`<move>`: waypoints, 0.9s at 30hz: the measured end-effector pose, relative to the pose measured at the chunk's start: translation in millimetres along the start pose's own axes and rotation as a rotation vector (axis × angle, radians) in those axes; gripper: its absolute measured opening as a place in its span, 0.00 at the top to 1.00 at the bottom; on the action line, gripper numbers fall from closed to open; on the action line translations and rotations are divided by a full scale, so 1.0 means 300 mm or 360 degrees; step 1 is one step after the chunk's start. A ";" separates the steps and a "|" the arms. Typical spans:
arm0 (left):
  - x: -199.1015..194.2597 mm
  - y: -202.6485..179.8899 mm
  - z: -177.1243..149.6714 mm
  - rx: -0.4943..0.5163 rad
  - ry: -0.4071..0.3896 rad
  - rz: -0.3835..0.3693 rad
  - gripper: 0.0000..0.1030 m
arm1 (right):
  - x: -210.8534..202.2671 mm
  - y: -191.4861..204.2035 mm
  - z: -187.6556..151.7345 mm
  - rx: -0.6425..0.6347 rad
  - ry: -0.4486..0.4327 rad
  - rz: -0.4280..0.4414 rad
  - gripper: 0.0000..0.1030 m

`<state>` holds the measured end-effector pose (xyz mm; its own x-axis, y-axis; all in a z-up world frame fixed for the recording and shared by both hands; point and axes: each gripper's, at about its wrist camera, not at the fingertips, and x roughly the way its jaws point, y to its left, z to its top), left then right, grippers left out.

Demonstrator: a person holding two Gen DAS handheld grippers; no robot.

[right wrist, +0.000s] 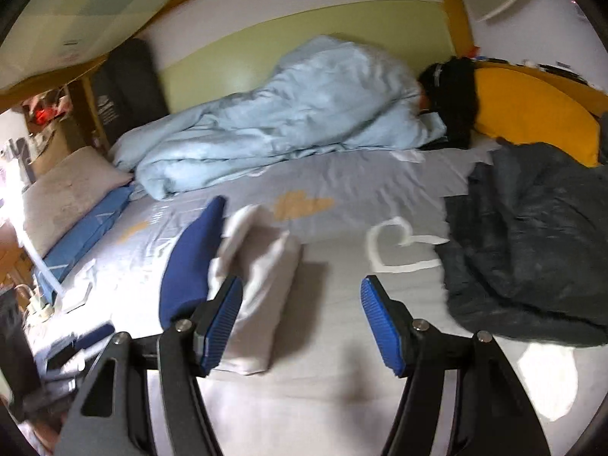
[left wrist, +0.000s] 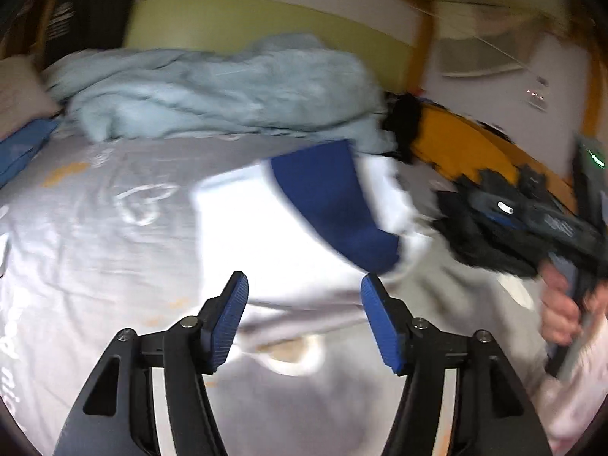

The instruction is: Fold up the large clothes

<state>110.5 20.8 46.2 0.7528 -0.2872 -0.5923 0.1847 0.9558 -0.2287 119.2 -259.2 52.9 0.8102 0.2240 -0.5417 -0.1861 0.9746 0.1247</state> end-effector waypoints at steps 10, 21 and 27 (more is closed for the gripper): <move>0.160 0.141 0.001 -0.0100 0.0190 0.0124 0.42 | 0.156 0.243 0.037 -0.0258 0.0086 0.0270 0.40; 0.166 0.157 -0.001 -0.0149 0.0133 -0.0059 0.42 | 0.422 0.116 -0.010 0.0131 0.0363 0.0404 0.95; 0.217 0.235 0.046 -0.0542 0.0125 -0.0158 0.36 | 0.365 0.083 -0.023 0.0145 0.0292 0.0274 0.98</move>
<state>181.3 70.4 2.2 0.6885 -0.3941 -0.6088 0.0236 0.8512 -0.5243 199.4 -210.3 -9.2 0.6549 0.3910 -0.6467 -0.2549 0.9199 0.2981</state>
